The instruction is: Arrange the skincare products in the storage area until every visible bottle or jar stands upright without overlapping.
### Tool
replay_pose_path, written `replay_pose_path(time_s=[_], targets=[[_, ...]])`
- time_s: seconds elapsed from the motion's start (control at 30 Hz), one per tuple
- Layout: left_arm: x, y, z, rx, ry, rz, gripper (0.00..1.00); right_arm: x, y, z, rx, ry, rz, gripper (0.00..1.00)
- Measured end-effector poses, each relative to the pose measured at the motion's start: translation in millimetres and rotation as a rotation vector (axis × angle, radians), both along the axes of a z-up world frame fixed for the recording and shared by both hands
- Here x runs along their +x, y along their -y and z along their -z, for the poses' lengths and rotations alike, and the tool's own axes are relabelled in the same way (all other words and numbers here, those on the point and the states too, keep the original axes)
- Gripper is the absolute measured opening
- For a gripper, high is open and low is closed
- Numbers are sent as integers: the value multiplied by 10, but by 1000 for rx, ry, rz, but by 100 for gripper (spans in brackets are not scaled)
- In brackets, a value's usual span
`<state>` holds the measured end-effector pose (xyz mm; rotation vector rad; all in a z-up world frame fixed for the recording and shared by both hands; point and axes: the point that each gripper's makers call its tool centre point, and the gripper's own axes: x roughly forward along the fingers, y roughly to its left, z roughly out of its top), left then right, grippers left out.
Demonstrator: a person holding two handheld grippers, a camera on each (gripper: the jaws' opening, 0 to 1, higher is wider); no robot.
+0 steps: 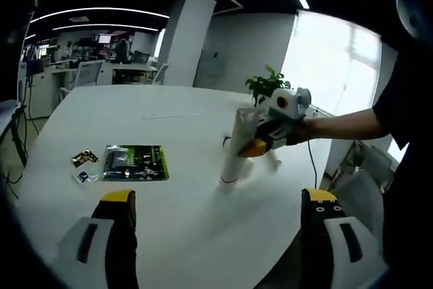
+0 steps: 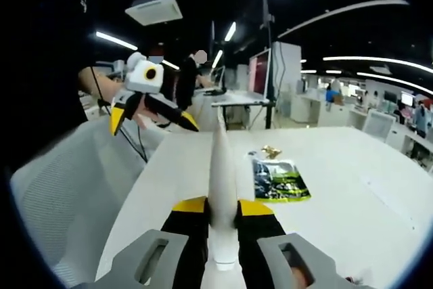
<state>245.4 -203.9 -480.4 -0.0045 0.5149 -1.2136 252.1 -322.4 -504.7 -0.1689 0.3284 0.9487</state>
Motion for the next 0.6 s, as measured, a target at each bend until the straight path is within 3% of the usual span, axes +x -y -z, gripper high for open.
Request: replay_pose_path(time_s=[0.6], targets=[[1, -15, 38, 1, -9, 7, 92, -8, 88, 37, -1, -31, 7, 8]])
